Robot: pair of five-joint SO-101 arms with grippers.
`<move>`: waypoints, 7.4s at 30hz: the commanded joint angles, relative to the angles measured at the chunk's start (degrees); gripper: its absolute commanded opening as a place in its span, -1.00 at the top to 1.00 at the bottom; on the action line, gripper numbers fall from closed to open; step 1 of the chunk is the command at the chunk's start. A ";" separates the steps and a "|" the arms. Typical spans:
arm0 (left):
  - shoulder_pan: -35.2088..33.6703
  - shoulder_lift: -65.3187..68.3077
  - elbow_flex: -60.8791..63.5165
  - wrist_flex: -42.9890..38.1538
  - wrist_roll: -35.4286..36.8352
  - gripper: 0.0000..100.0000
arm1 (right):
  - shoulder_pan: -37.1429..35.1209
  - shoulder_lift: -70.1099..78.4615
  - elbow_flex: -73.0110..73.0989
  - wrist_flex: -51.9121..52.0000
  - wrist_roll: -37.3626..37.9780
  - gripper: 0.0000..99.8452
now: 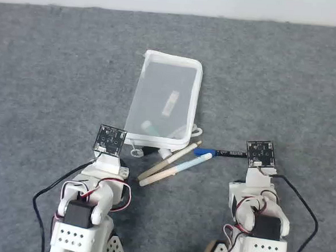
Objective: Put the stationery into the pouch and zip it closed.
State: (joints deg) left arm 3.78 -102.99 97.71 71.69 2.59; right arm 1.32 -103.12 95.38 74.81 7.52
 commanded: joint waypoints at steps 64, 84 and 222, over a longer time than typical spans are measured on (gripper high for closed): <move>0.09 -0.88 -1.10 0.44 -0.35 0.98 | -0.22 -1.01 1.05 0.31 0.70 0.98; 0.09 -0.88 -1.10 0.44 -0.35 0.98 | -0.22 -1.01 1.05 0.31 0.70 0.98; -18.20 -0.97 -7.69 -9.05 -12.04 0.98 | -30.02 95.08 -68.40 -24.40 9.41 0.99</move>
State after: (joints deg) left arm -14.07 -103.08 93.76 64.48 -10.24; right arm -30.42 -7.82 32.62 51.52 17.54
